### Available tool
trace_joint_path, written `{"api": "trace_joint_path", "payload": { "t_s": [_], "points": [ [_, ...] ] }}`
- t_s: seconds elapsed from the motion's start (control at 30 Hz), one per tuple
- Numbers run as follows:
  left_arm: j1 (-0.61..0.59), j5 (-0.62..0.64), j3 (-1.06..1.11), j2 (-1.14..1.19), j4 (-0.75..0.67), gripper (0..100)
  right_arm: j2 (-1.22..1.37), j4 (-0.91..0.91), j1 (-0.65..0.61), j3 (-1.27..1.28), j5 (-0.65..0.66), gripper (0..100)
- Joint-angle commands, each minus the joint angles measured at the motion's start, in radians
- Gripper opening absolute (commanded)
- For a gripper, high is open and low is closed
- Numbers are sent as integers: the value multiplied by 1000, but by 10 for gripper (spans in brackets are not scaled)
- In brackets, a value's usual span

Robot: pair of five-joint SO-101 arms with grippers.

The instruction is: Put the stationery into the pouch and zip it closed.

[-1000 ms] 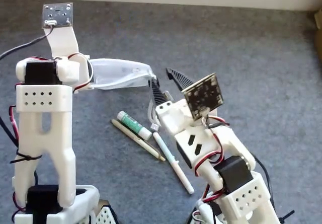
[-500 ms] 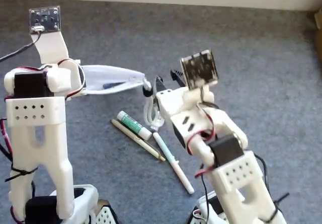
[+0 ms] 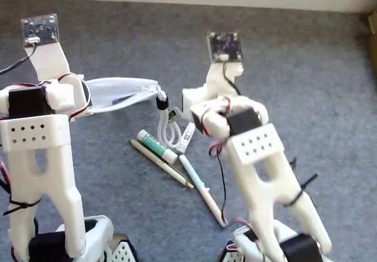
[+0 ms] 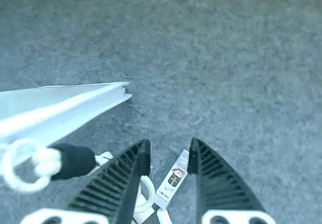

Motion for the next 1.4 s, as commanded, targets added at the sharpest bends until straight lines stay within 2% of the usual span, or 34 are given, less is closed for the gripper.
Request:
{"api": "trace_joint_path", "payload": {
  "t_s": [0.0, 0.27, 0.43, 0.57, 0.8, 1.1, 1.37],
  "points": [
    [-8, 9, -1, -39, -35, 7, 104, 71, 15, -156, -66, 134],
    [-8, 9, -1, -39, -34, 7, 432, 179, 8, -386, -92, 134],
    [-8, 8, -1, -39, -34, 7, 602, 266, -45, -524, -95, 134],
    [-8, 8, -1, -39, -32, 7, 717, 280, -50, -595, -173, 134],
    [-10, 8, -1, -39, -31, 7, 842, 282, -50, -661, -241, 135],
    [-10, 6, -1, -39, -29, 7, 983, 367, -48, -771, -245, 135],
    [-12, 6, 1, -39, -29, 7, 1099, 535, -50, -918, -245, 135]
  ]
}}
